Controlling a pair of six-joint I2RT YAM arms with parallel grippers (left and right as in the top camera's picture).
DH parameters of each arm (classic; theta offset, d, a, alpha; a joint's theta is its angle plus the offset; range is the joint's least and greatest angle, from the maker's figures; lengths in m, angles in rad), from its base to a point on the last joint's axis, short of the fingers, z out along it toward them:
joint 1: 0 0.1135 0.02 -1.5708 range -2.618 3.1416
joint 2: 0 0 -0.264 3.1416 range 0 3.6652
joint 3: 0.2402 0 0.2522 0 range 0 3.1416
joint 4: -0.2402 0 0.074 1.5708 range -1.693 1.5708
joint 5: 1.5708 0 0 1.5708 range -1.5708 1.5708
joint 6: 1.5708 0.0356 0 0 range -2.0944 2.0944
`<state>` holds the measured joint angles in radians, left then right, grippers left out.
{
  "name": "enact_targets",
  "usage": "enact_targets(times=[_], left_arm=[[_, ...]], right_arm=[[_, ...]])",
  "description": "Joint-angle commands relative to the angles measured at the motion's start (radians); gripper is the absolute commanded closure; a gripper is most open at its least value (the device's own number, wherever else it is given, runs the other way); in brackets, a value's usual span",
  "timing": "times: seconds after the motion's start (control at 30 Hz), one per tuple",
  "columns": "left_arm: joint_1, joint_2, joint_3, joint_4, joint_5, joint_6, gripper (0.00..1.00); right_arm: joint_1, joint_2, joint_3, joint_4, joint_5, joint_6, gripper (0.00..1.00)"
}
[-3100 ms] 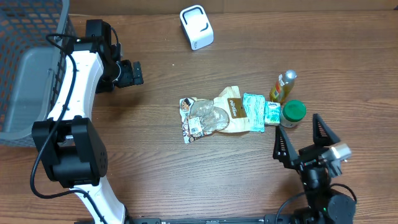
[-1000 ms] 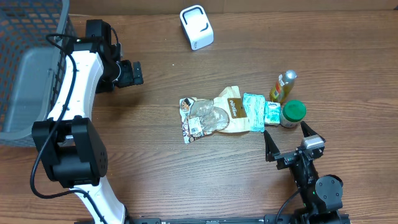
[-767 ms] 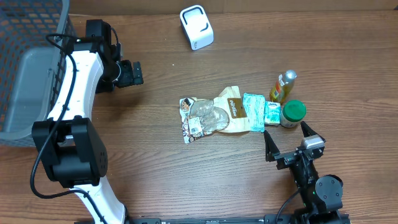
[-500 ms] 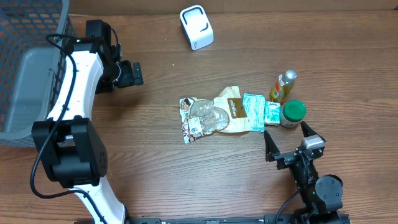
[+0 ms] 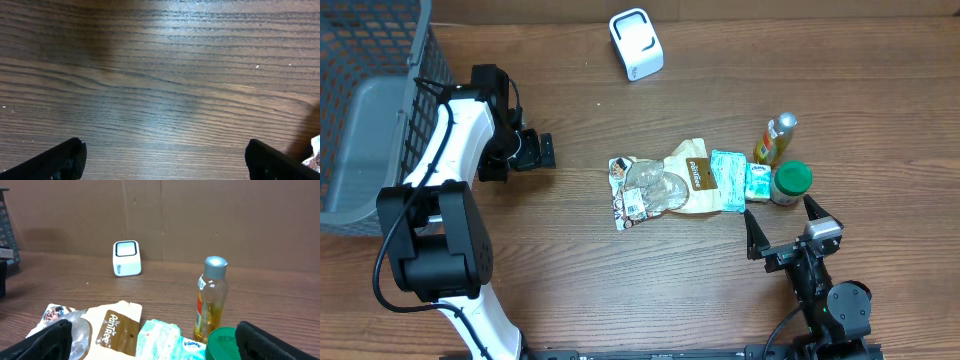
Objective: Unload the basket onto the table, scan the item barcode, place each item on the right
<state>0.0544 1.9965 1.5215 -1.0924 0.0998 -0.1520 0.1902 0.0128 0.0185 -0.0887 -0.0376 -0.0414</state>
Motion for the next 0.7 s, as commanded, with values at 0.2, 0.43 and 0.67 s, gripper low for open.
enact_targets(times=[0.2,0.43,0.67], left_arm=[[0.007,-0.112,-0.014,0.001,-0.006,0.007,0.00],[0.007,-0.161,-0.014,0.001,-0.006,0.007,0.00],[0.006,-0.185,-0.037,0.005,-0.006,0.007,0.00]], right_arm=[[-0.003,-0.010,-0.010,0.007,-0.002,-0.005,0.00],[-0.003,-0.010,-0.010,0.007,-0.002,-0.005,0.00],[-0.003,-0.010,-0.010,0.007,-0.002,-0.005,0.00]])
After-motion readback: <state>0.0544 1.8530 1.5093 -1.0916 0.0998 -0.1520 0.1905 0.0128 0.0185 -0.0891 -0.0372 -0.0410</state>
